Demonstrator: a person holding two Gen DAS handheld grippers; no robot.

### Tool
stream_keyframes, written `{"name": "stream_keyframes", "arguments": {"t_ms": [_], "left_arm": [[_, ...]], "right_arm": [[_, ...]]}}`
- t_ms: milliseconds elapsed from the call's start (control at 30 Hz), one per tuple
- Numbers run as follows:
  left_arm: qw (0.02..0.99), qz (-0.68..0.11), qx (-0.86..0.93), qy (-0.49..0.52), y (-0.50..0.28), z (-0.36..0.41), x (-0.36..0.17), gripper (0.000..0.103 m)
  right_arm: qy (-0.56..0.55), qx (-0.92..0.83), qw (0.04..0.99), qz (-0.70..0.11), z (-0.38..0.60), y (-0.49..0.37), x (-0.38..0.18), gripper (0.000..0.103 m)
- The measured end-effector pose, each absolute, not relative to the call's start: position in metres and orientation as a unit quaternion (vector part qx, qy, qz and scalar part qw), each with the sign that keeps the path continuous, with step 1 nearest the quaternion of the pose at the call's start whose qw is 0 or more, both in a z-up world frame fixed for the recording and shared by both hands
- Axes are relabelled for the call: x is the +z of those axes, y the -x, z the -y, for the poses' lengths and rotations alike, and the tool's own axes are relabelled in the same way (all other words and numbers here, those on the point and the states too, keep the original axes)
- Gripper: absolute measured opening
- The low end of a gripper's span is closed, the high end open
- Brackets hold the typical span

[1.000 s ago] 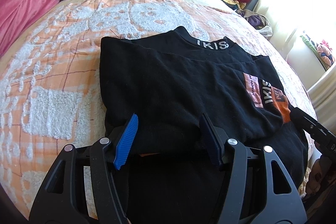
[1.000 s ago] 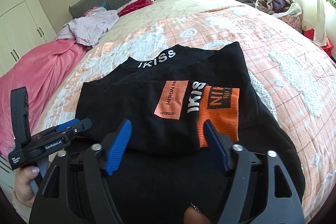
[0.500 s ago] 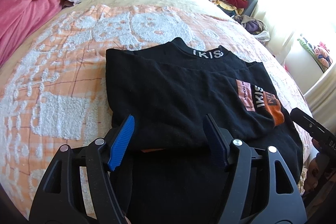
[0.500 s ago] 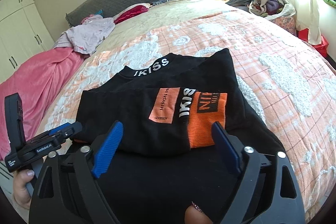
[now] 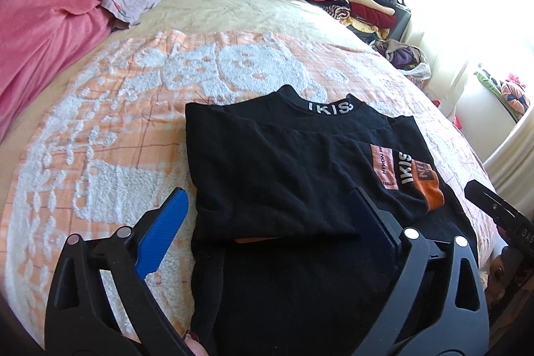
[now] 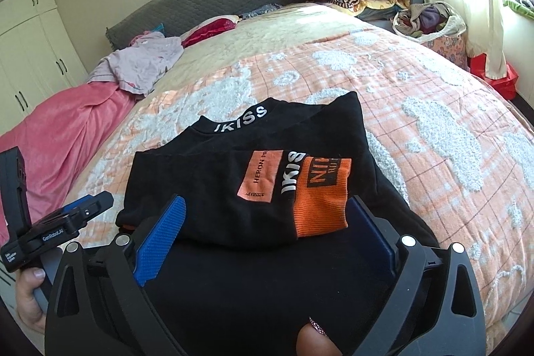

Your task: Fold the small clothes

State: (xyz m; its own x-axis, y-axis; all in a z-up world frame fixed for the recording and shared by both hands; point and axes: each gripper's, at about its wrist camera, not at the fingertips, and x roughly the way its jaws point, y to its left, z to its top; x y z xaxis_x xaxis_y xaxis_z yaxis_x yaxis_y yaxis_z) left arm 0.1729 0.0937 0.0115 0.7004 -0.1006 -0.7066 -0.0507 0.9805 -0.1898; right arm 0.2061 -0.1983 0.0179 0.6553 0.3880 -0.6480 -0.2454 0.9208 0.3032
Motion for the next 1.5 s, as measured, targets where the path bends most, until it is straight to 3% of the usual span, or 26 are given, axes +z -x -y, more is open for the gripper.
{"name": "stream_keyframes", "arguments": {"t_ms": [833,1500], "left_arm": [[0.929,-0.363,0.009,0.073,-0.132,-0.1,0.033,0.093],[0.931,-0.363,0.015,0.026,-0.075,-0.077,0.02,0.093]], "right_arm": [[-0.086,0.175,0.913,-0.359,0.214,-0.173,0.036,0.098],[-0.071,0.151,0.917,-0.362,0.25,-0.135,0.039,0.098]]}}
